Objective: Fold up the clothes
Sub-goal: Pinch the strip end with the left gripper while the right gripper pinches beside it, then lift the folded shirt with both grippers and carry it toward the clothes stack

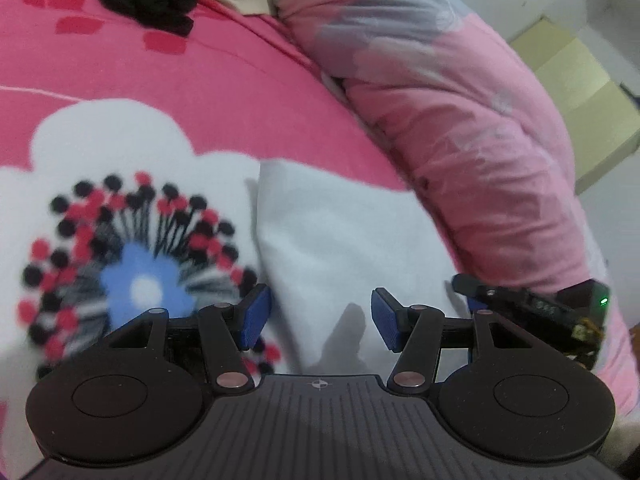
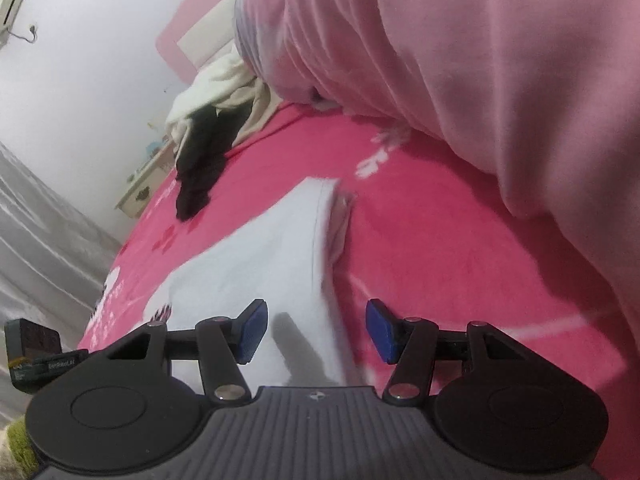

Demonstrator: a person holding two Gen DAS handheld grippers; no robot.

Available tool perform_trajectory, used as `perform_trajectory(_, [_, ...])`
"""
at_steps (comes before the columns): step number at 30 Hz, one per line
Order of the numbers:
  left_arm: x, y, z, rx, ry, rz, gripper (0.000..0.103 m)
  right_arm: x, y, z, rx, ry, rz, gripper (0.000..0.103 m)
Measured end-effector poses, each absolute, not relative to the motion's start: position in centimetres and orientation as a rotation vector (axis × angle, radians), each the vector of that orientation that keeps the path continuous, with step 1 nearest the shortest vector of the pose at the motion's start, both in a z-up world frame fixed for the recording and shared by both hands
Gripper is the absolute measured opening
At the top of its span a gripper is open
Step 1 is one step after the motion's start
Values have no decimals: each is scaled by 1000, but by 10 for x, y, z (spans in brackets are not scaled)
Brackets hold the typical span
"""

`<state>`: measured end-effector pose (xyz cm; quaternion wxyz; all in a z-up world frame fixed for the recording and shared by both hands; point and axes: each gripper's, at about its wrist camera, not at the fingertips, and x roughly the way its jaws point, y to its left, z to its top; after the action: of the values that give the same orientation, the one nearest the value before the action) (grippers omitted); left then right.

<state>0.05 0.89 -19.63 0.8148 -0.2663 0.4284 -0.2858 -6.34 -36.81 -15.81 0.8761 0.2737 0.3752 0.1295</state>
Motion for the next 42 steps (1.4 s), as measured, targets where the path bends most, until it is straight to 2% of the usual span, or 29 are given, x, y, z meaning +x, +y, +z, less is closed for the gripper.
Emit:
perform_trajectory(13, [51,7,-211,-698,901,-711,50,17,-344,-174,574,737,339,59])
perform_trajectory(21, [35,10,-213,-704,905,-768,50,6,-348,-175,627,785,379,59])
perform_trajectory(24, [39,2,-212,-692,911,-737,45,6,-347,-177,654,787,370,56])
perform_trajectory(25, [40,-1,-210,-681,906,-726,45,9,-347,-177,669,787,360,53])
perform_trajectory(29, [34,-8,-205,-623,878,-696,33,16,-341,-179,670,793,338,20])
perform_trajectory(31, [32,-6,-204,-627,875,-682,23,15,-337,-178,655,785,341,12])
perform_trajectory(33, [30,-3,-201,-641,871,-671,12,11,-333,-172,631,757,358,10])
perform_trajectory(34, [28,-2,-197,-642,860,-671,10,9,-332,-168,619,737,371,9])
perform_trajectory(42, [-24,5,-136,-503,685,-687,7,-28,-328,-121,548,598,485,8])
